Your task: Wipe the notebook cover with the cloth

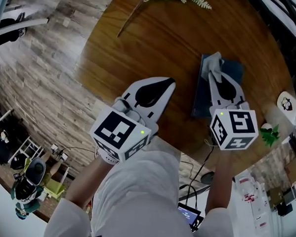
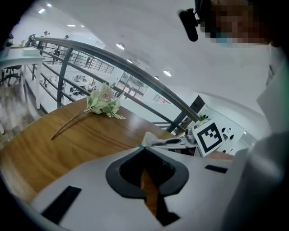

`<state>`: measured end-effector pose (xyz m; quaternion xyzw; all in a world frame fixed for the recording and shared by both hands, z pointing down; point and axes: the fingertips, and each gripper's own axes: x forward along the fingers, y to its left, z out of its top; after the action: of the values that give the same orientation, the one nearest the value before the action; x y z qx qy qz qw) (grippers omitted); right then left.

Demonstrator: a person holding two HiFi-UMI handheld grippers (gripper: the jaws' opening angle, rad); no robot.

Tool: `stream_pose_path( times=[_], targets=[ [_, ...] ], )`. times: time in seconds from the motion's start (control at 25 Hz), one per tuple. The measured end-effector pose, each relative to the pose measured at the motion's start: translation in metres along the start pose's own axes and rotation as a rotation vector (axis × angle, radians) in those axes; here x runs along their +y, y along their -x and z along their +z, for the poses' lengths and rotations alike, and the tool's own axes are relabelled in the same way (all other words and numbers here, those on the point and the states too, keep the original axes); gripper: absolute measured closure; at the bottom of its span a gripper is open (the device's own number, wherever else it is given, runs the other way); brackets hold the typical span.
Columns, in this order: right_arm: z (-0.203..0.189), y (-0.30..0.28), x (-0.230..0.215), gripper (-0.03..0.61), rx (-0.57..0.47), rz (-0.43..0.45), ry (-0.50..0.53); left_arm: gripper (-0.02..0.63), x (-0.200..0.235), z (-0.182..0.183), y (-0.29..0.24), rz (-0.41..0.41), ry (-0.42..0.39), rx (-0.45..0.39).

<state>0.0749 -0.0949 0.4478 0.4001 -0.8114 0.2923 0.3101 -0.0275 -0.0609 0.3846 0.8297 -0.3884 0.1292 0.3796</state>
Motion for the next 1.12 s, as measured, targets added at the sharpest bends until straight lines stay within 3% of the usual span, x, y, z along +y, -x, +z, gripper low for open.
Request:
stream_pose_path(
  times=[0.36, 0.68, 1.12],
  targets=[
    [-0.006, -0.018, -0.008, 0.545, 0.063, -0.036, 0.016, 0.595, 0.006, 0.0, -0.009, -0.01, -0.009, 0.011],
    [-0.011, -0.024, -0.014, 0.546, 0.096, -0.063, -0.035, 0.595, 0.006, -0.004, -0.011, -0.022, -0.016, 0.03],
    [-0.014, -0.018, -0.021, 0.546, 0.093, -0.097, -0.057, 0.595, 0.002, -0.007, -0.01, -0.047, -0.025, 0.048]
  ],
)
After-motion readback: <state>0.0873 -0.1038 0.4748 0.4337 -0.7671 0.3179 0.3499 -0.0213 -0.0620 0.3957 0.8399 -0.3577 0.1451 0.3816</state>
